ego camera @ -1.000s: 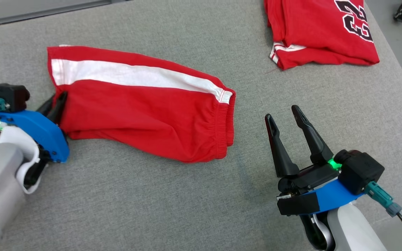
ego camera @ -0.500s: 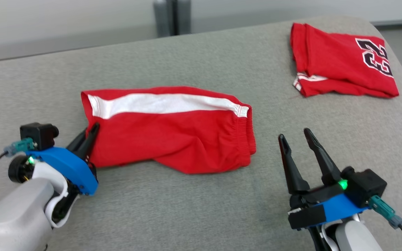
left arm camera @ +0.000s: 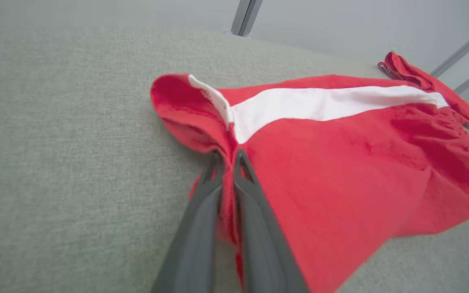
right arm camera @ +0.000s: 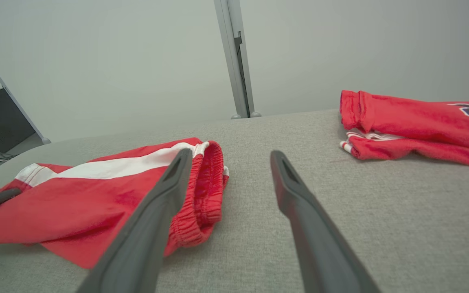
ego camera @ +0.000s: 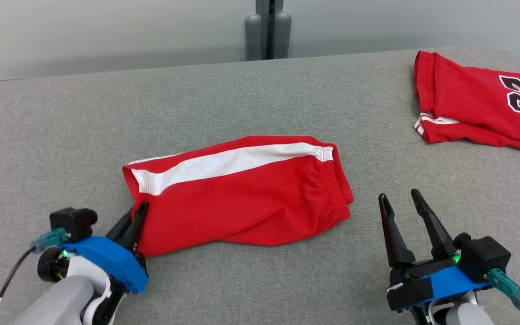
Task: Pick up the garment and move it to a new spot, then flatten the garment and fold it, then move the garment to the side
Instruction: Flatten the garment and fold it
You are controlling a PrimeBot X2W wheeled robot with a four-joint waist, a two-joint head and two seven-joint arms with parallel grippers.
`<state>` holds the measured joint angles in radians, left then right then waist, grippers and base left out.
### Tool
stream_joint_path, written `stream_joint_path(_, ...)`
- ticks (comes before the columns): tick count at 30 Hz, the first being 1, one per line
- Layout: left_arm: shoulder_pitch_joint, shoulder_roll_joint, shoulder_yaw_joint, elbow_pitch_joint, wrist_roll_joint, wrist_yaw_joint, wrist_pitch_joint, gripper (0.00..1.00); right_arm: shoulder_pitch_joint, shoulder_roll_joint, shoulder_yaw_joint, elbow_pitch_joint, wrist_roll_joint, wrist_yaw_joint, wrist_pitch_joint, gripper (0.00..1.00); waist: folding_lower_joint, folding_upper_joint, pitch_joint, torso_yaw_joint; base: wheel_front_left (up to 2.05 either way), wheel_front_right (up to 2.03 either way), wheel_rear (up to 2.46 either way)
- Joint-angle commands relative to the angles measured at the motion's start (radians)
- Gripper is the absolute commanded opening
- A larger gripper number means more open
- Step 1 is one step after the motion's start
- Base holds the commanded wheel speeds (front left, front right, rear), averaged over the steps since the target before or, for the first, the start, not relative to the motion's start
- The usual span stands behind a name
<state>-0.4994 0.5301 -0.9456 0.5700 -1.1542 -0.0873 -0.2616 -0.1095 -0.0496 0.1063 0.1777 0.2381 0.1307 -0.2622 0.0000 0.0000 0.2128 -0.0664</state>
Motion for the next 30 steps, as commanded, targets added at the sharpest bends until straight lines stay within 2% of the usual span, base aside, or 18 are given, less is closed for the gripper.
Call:
stream_joint_path(1, 0.005, -0.009, 0.037, -0.001, 0.021, 0.011, -0.004, 1.0, 0.008, -0.002, -0.004, 0.006, -0.006, 0.0, -0.003, 1.0, 0.0, 0.0, -0.002, 0.003, 0.0, 0.0, 0.0)
stream_joint_path(5, 0.027, -0.028, 0.173, -0.036, 0.156, 0.047, -0.004, 1.0, -0.003, -0.002, -0.016, 0.019, -0.015, 0.0, -0.003, 1.0, 0.0, 0.0, -0.013, 0.011, 0.0, 0.0, 0.0)
stream_joint_path(8, 0.064, -0.055, 0.31, -0.094, 0.278, 0.069, -0.004, 1.0, -0.005, -0.002, -0.033, 0.024, -0.025, 0.0, -0.003, 1.0, 0.0, 0.0, -0.022, 0.022, 0.0, 0.0, 0.0)
stream_joint_path(12, 0.151, -0.106, 0.496, -0.196, 0.443, 0.078, -0.004, 1.0, -0.007, -0.002, -0.05, 0.023, -0.04, 0.0, -0.003, 1.0, 0.0, 0.0, -0.038, 0.038, 0.0, 0.0, 0.0)
stream_joint_path(15, 0.221, -0.168, 0.622, -0.27, 0.554, 0.08, -0.004, 1.0, -0.005, -0.002, -0.063, 0.022, -0.048, 0.0, -0.003, 1.0, 0.0, 0.0, -0.053, 0.05, 0.0, 0.0, 0.0)
stream_joint_path(18, 0.285, -0.219, 0.729, -0.339, 0.678, 0.072, -0.004, 1.0, 0.004, -0.002, -0.073, 0.018, -0.053, 0.0, -0.003, 1.0, 0.0, 0.0, -0.071, 0.06, 0.0, 0.0, 0.0)
stream_joint_path(23, 0.386, -0.312, 0.874, -0.413, 0.821, 0.046, -0.004, 1.0, 0.03, -0.002, -0.089, 0.019, -0.04, 0.0, -0.003, 1.0, 0.0, 0.0, -0.111, 0.069, 0.0, 0.0, 0.0)
stream_joint_path(24, 0.386, -0.312, 0.874, -0.413, 0.821, 0.046, -0.004, 1.0, 0.03, -0.002, -0.089, 0.019, -0.04, 0.0, -0.003, 1.0, 0.0, 0.0, -0.111, 0.069, 0.0, 0.0, 0.0)
stream_joint_path(26, 0.436, -0.357, 0.931, -0.436, 0.894, 0.025, -0.004, 1.0, 0.049, -0.002, -0.096, 0.018, -0.037, 0.0, -0.003, 1.0, 0.0, 0.0, -0.132, 0.073, 0.0, 0.0, 0.0)
stream_joint_path(27, 0.436, -0.357, 0.931, -0.436, 0.894, 0.025, -0.004, 1.0, 0.049, -0.002, -0.096, 0.018, -0.037, 0.0, -0.003, 1.0, 0.0, 0.0, -0.132, 0.073, 0.0, 0.0, 0.0)
stream_joint_path(30, 0.493, -0.404, 0.978, -0.452, 0.963, 0.003, -0.004, 1.0, 0.071, -0.002, -0.098, 0.016, -0.036, 0.0, -0.003, 1.0, 0.0, 0.0, -0.149, 0.073, 0.0, 0.0, 0.0)
